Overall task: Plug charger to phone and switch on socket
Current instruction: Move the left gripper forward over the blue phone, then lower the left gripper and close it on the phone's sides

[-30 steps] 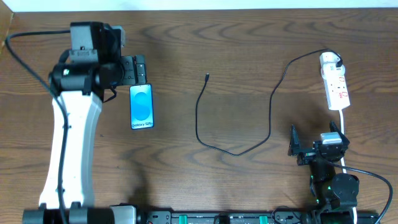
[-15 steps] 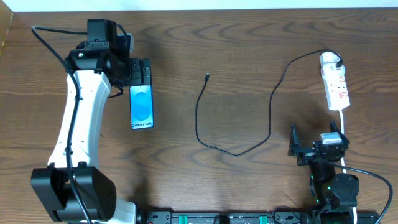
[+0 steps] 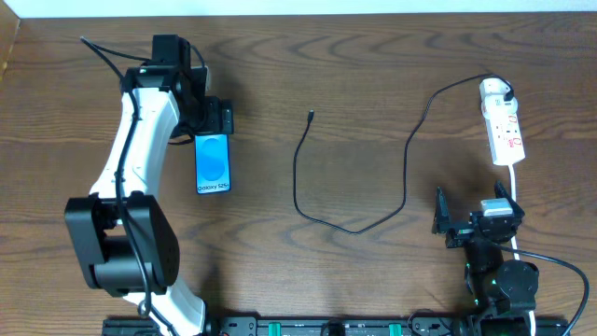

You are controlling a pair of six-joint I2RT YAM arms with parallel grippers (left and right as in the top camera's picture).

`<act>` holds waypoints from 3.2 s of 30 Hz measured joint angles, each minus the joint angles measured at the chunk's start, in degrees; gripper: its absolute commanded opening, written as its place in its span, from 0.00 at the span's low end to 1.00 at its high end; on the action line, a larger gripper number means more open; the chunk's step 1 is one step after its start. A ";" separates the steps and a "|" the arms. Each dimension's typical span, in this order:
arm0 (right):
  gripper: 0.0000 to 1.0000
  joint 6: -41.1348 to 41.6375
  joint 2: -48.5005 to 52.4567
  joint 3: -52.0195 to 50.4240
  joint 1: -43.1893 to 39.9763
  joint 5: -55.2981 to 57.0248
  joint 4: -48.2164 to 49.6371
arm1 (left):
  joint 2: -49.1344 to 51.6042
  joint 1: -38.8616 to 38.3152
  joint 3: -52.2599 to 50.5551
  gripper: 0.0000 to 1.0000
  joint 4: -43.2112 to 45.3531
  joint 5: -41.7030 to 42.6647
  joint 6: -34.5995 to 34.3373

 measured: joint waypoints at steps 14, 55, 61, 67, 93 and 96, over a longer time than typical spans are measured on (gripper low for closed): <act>0.99 0.00 0.00 -0.02 0.00 0.00 0.00 | 7.10 0.00 -0.02 0.95 -0.09 -2.19 -1.53; 0.99 0.00 0.00 0.00 0.00 0.00 0.00 | 12.70 0.00 -6.10 0.95 5.07 -3.80 -6.21; 0.99 0.00 0.00 -0.02 0.00 0.00 0.00 | 12.70 0.00 -6.14 0.95 5.18 -3.78 -6.21; 0.99 0.00 0.00 0.00 0.00 0.00 0.00 | 12.68 0.00 -6.19 0.95 5.29 -3.78 -6.21; 0.99 0.00 0.00 0.00 0.00 0.00 0.00 | 12.66 0.00 -6.19 0.78 5.33 -3.61 -6.23; 0.99 0.00 0.02 0.00 0.00 0.00 -0.02 | 12.61 0.00 -6.19 0.76 5.35 -3.63 -6.23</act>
